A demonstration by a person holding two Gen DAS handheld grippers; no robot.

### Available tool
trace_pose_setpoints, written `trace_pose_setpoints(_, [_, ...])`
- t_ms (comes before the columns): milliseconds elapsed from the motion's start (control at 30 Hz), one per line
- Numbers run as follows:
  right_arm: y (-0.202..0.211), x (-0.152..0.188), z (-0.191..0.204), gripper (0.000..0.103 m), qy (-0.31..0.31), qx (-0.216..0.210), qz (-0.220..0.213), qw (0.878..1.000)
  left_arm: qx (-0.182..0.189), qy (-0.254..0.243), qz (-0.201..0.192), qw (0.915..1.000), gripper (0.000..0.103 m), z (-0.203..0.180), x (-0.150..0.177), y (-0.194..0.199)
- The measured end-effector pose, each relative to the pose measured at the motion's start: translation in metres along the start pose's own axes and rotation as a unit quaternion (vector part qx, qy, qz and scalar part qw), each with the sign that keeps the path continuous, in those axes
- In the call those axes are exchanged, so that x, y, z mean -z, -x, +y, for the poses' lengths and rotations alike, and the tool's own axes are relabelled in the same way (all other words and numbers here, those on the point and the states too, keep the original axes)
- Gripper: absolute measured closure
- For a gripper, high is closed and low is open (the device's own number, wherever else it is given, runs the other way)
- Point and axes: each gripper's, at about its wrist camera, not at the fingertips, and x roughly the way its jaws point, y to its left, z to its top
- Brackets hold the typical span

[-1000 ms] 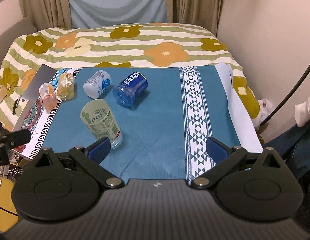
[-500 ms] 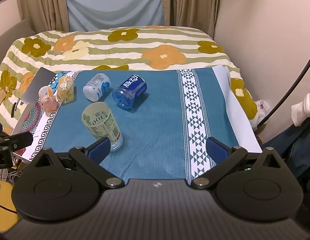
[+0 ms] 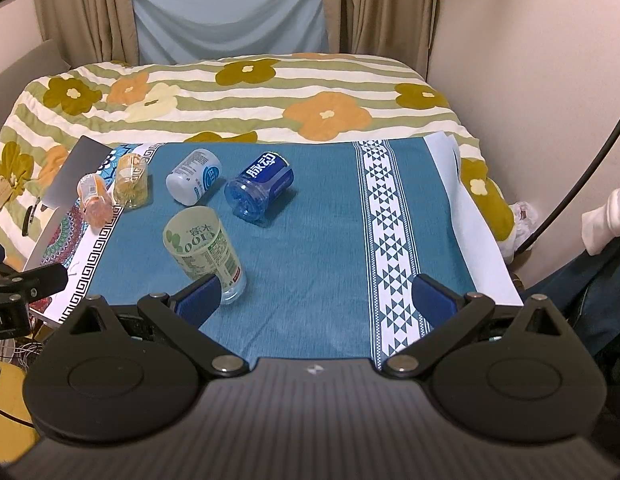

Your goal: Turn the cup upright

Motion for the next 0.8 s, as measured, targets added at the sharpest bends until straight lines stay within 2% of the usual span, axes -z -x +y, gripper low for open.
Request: trace_pose_setpoints(800, [0.0038,-0.0072,-0.0016,0.0,0.001,-0.002,-0.004,1.0,-0.007,-0.004,-0.003,1.0,0.0,-0.0025,0.0002,0.0029])
